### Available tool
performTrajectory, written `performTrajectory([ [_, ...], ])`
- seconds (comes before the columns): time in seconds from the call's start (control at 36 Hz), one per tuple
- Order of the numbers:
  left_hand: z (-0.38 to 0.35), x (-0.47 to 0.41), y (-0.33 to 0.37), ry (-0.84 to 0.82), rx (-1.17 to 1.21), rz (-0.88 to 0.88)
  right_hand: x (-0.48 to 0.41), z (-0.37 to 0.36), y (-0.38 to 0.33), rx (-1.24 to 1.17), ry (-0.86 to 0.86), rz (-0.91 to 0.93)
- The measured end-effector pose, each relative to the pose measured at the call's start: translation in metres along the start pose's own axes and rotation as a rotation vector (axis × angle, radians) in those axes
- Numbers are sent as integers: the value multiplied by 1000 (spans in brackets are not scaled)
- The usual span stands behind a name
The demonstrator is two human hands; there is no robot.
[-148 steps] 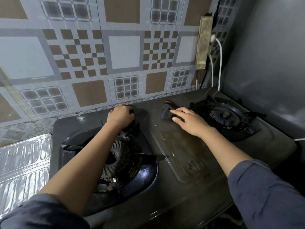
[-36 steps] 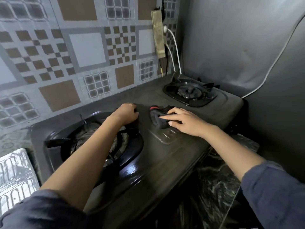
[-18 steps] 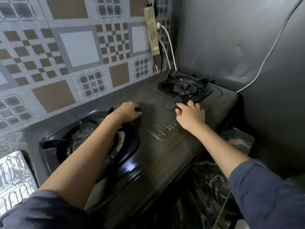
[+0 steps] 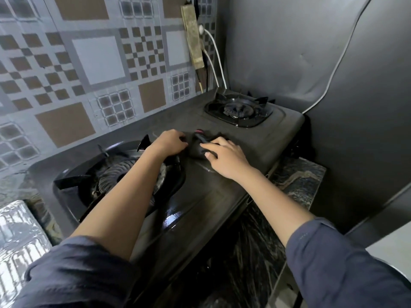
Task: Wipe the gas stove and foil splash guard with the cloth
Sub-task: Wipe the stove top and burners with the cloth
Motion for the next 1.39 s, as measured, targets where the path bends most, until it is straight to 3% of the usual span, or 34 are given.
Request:
performTrajectory([
  [0.47,-1,-2,0,-55,-4,99,46,21,16,-86,-302,219],
  [0.94,-7,-17,28,-51,26,141,3,52,77,48,-196,95],
  [1.39,-22,-74,87,-17,-16,191,-34,103,178,-66,-128,164],
])
Point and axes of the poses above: each hand's wrist, its own x-axis away from the middle knuckle, its own z-axis out of the back of the hand, y = z × x, the point moved 7 cm from there along -x, towards the middle knuckle, and after that the axes turned 13 degrees about -x, right-handed, at the moved point
